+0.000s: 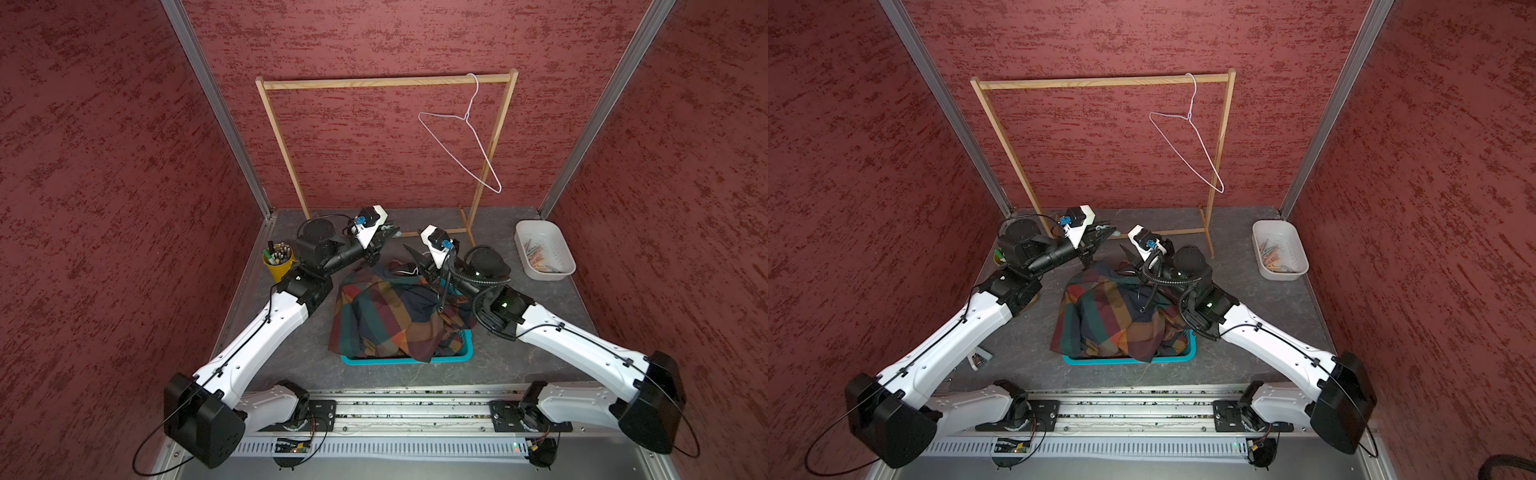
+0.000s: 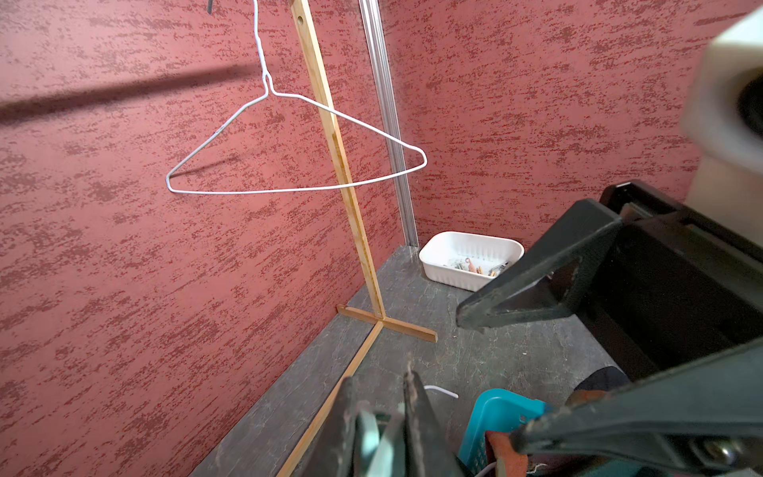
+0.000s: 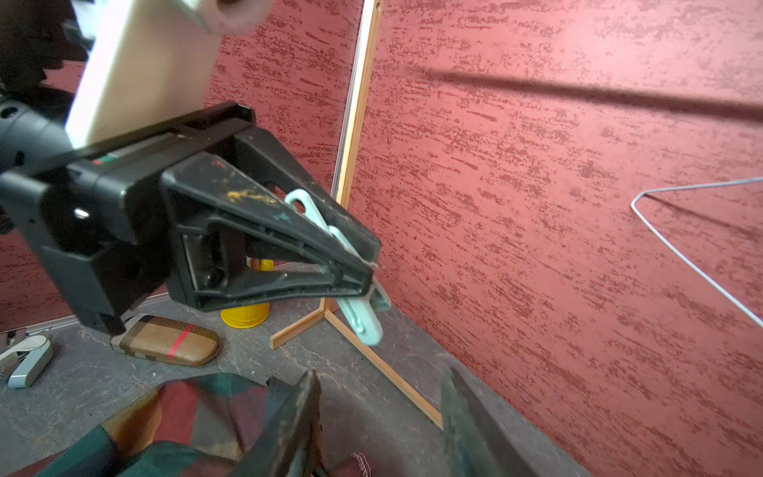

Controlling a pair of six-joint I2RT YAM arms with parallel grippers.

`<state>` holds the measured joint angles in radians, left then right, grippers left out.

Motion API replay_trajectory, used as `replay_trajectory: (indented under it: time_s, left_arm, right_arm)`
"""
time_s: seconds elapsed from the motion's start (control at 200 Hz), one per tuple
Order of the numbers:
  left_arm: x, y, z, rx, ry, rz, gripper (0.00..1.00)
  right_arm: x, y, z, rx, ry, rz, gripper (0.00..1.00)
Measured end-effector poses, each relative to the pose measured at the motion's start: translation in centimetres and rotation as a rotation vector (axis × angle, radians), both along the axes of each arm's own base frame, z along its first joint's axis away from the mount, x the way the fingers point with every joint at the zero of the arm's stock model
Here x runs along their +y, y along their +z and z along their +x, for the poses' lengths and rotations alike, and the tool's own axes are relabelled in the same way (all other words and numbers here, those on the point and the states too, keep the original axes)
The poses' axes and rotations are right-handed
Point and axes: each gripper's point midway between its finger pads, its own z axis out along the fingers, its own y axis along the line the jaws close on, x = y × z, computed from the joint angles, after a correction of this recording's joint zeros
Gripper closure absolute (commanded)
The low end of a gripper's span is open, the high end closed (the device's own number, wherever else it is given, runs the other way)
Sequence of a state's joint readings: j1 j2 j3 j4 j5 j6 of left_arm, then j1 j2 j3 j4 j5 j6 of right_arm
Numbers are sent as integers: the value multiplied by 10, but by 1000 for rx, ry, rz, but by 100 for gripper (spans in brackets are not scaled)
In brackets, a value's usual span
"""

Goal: Remove the clothespins securing long-sleeve shirts to the hanger
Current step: Place the clamp in the storage box.

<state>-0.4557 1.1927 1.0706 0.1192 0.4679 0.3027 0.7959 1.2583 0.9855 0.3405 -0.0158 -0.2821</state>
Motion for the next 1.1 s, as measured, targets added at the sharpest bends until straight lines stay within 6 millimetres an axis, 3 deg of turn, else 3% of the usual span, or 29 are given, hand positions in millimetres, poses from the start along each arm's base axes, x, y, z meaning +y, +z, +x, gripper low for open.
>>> replay_trajectory:
  time_s: [0.506,0.887,1.097]
  left_arm:
    - [8,4,6,-3,32,-4,100]
    - [18,-1,14,17,79,9,100]
    - [14,11,6,0,26,1,100]
  right_arm:
    - [37,9,20,-56,61,5,56]
    - [46,4,27,-49,69,-6,56]
    - [44,1,27,-43,63,-21,54]
